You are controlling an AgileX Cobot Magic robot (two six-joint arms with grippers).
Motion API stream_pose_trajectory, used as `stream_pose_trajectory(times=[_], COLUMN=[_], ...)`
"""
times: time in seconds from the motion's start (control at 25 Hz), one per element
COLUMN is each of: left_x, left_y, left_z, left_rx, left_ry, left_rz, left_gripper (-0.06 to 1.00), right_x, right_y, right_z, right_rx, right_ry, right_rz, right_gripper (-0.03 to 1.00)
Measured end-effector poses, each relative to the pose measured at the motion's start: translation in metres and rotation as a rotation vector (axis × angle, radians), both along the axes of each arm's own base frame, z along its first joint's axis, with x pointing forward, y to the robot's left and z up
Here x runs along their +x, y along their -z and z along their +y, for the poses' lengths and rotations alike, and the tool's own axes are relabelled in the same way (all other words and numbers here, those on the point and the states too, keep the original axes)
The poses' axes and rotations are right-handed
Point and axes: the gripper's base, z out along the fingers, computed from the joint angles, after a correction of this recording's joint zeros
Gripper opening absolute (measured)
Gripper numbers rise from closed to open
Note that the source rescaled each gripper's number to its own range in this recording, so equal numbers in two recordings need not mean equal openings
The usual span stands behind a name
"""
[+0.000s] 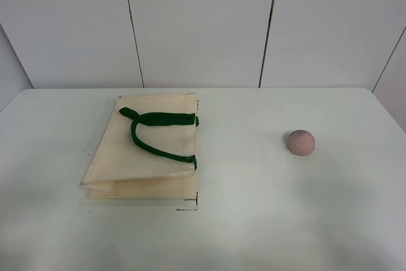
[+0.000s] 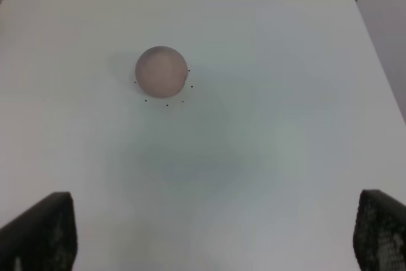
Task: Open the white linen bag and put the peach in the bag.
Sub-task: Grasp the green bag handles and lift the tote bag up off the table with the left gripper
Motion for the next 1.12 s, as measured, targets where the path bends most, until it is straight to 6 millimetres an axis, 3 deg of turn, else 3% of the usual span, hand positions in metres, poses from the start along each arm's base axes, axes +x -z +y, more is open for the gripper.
stream_pose_trajectory(times=[0.4,0.52,0.64,0.88,1.12], left_x=[-0.001,0.001,0.016,0.092,0.218], left_y=[-0.002,-0.012,-0.031,-0.075,-0.077], left_z=[0.0,0.0,0.0,-0.003,-0.006], left_rx=[0.0,-0.002,-0.006,-0.001,0.005], left_ry=[0.0,-0.001,-0.006,-0.009,-0.012], left_rz=[-0.012,-0.001,0.068,0.289,0.52], left_gripper=[0.96,0.99,1.0,1.0,1.0], right_x=[0.0,0.0,0.0,0.0,0.0], right_y=[0.0,0.0,0.0,0.0,0.0], right_z=[0.0,0.0,0.0,0.0,0.0], right_rx=[0.0,0.001,0.001,0.001,0.001], right_ry=[0.0,0.0,0.0,0.0,0.0], right_rz=[0.0,0.0,0.0,0.0,0.0], right_gripper=[0.97,0.97,0.97,0.97,0.97])
